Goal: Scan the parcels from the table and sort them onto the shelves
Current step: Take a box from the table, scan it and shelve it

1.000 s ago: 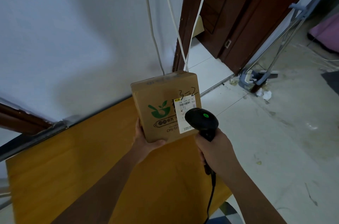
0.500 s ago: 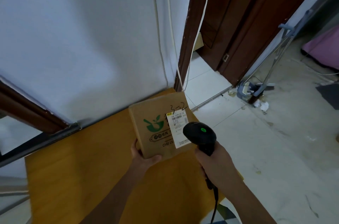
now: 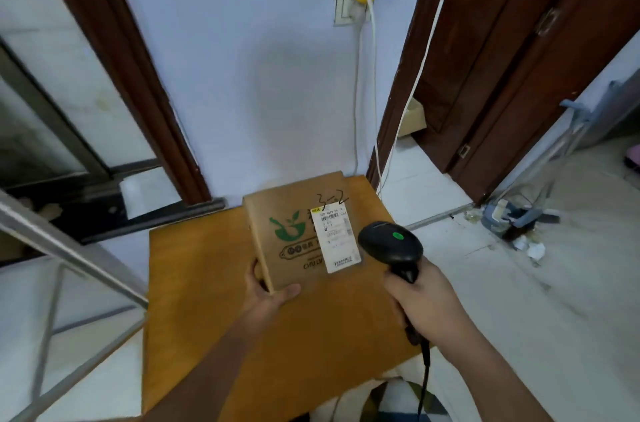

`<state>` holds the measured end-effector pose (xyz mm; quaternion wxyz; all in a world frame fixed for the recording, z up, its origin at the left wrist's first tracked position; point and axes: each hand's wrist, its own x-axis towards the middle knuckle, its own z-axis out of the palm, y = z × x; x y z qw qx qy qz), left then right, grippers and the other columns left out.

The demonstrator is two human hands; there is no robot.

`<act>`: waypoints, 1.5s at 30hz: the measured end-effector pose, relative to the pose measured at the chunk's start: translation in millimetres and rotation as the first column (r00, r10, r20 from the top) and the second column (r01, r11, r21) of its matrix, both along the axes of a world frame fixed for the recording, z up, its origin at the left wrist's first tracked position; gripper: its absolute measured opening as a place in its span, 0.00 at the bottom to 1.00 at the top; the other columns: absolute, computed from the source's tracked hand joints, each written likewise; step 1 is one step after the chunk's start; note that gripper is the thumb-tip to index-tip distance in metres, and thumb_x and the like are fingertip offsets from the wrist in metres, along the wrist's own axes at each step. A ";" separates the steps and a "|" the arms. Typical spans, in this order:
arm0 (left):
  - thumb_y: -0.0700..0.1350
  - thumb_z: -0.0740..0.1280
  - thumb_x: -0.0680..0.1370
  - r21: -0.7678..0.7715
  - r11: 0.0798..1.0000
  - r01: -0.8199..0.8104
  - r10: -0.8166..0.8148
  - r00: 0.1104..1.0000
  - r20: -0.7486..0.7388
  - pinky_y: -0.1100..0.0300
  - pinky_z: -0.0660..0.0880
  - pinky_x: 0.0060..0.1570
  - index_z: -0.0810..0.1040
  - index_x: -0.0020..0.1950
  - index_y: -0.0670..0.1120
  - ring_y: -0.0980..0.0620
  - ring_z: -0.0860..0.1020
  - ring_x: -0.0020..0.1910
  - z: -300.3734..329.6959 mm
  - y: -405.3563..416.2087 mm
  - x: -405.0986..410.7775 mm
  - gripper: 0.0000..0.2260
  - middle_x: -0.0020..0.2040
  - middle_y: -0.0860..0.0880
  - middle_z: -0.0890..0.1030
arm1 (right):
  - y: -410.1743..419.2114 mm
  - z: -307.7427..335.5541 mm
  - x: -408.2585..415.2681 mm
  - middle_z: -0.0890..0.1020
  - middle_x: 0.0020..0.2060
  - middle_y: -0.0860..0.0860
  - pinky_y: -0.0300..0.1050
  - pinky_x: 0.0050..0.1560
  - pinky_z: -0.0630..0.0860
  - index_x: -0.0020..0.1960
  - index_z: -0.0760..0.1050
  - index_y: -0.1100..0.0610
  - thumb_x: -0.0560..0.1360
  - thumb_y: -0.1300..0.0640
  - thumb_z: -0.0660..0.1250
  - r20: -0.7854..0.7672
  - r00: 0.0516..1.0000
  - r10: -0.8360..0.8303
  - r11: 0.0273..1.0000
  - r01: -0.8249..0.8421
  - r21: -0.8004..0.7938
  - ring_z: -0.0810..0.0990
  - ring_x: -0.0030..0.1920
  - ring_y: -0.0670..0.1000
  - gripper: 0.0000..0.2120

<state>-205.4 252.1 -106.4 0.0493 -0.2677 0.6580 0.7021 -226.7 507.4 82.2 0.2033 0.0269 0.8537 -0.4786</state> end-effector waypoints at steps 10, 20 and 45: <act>0.56 0.83 0.60 -0.025 0.999 -0.046 0.040 0.980 -0.196 0.64 0.79 0.51 0.46 0.81 0.58 0.56 0.77 0.63 94.5 24.4 186.8 0.60 0.68 0.54 0.76 | 24.1 45.6 130.5 0.78 0.27 0.50 0.41 0.30 0.77 0.44 0.76 0.56 0.80 0.56 0.68 -0.226 0.969 0.101 0.979 -0.138 -0.153 0.77 0.25 0.47 0.06; 0.53 0.86 0.61 0.008 0.992 -0.125 0.123 0.953 -0.279 0.47 0.76 0.68 0.51 0.81 0.58 0.52 0.81 0.65 144.6 20.6 350.1 0.58 0.68 0.52 0.80 | -16.5 79.1 211.4 0.80 0.35 0.45 0.27 0.23 0.68 0.50 0.76 0.57 0.79 0.51 0.70 -0.444 0.865 0.233 0.972 -0.223 0.076 0.79 0.32 0.41 0.09; 0.58 0.79 0.67 0.037 0.715 -0.698 0.660 0.657 -0.363 0.46 0.74 0.69 0.69 0.75 0.51 0.47 0.80 0.67 180.0 -86.4 771.2 0.40 0.67 0.48 0.82 | -244.6 92.3 558.6 0.82 0.45 0.40 0.29 0.37 0.70 0.59 0.75 0.46 0.77 0.53 0.72 -0.443 0.573 0.690 0.603 -0.793 -0.086 0.79 0.46 0.38 0.12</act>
